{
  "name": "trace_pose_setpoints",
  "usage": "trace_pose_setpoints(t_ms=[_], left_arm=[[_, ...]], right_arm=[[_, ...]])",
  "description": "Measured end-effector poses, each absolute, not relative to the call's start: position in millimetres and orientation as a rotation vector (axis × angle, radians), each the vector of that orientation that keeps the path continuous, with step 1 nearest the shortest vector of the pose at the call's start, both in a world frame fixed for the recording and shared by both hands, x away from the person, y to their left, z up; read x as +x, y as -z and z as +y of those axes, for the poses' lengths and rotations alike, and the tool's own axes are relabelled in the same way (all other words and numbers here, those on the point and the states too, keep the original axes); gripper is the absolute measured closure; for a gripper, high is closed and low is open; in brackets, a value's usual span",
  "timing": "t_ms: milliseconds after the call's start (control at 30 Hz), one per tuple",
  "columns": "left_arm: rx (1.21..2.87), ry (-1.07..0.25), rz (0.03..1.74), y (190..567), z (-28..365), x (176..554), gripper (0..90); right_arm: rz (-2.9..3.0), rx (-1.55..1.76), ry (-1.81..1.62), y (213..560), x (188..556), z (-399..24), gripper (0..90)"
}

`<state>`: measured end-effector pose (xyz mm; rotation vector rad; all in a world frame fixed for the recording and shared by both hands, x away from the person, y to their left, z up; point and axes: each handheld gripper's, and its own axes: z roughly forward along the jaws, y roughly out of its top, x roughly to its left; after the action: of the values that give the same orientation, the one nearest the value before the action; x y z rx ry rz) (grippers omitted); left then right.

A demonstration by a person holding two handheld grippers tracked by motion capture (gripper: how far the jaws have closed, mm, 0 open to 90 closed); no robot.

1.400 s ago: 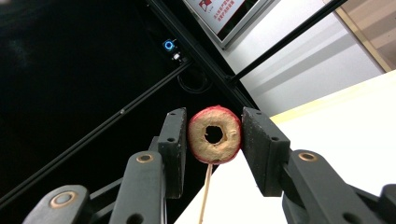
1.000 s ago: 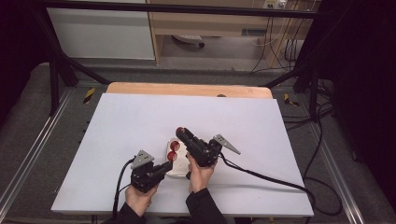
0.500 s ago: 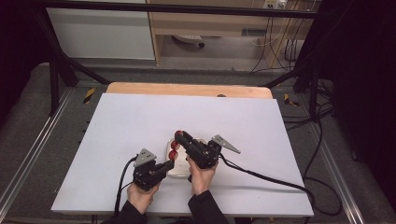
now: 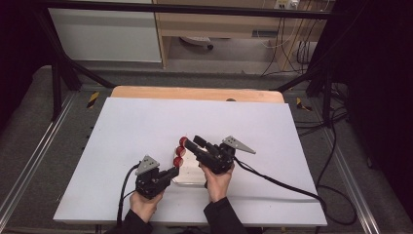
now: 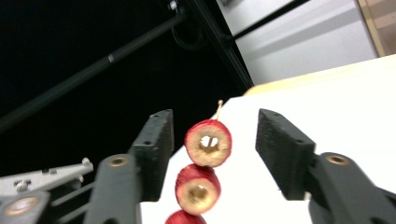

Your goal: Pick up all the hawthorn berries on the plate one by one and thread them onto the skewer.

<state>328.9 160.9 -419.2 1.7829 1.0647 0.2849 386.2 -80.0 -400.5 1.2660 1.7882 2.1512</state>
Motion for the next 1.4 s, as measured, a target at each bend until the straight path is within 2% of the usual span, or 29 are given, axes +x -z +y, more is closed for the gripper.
trace_pose_setpoints(t_ms=[333,567,767,1400], left_arm=[[1.825,-0.304,1.038,420,167,331,88.4],[1.882,-0.298,1.002,417,169,334,88.4],[1.91,-0.297,0.983,410,173,336,88.4],[2.055,-0.291,0.943,386,166,365,88.3]], right_arm=[[2.132,1.176,-1.771,394,394,-118,16.6],[2.274,1.108,-1.539,406,392,-145,5.6],[2.347,1.077,-1.432,420,387,-169,0.8],[2.38,1.117,-1.261,440,370,-230,0.1]])
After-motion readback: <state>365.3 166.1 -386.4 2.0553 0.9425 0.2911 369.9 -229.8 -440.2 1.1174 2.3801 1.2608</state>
